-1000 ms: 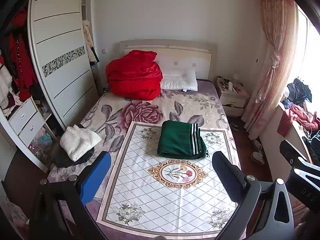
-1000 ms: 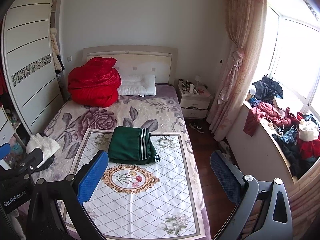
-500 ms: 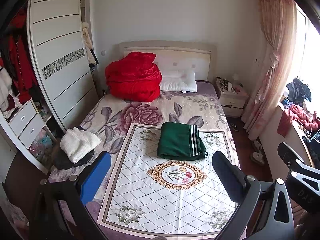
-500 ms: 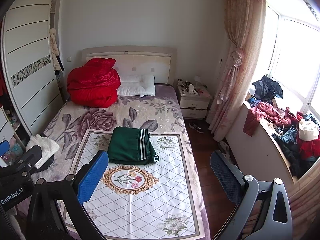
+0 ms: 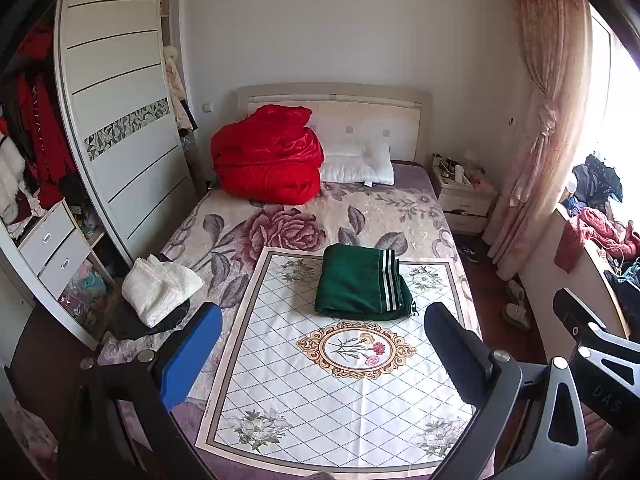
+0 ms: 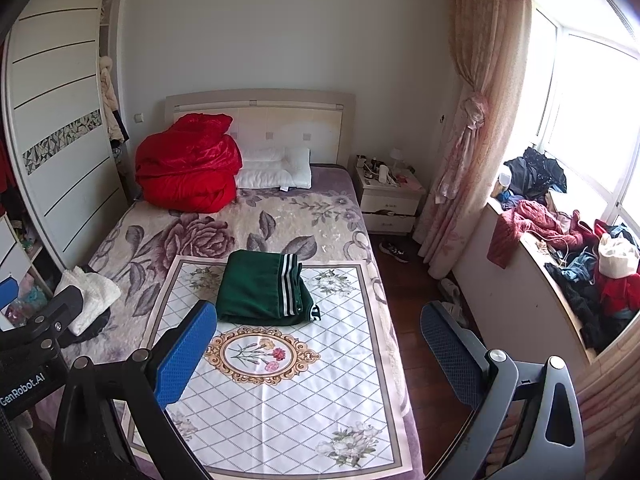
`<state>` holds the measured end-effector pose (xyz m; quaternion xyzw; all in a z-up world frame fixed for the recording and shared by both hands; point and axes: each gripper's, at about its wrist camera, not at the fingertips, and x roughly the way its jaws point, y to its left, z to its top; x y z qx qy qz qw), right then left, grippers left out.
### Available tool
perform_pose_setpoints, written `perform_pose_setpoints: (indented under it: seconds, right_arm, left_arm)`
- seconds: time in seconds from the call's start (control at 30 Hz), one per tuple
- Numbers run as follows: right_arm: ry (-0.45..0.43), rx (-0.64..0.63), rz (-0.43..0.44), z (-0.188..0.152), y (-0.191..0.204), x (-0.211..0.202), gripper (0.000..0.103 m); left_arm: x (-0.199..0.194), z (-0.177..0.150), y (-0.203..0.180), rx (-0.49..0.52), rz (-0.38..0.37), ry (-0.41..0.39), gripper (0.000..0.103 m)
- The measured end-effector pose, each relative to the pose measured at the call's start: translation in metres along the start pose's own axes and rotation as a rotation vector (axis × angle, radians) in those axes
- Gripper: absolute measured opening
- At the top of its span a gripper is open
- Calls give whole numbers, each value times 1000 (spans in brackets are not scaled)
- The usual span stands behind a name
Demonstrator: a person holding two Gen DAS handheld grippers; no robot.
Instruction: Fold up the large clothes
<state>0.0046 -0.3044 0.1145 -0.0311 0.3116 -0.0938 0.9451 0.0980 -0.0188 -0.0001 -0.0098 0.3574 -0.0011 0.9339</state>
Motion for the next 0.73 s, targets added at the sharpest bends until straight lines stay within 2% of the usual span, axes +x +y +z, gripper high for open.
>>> perform_pose_setpoints:
  seconds: [0.73]
  right_arm:
    - [-2,0,0,-2,-1,-1,103]
  left_arm:
    - [-6,1,7,8,5,-2,103]
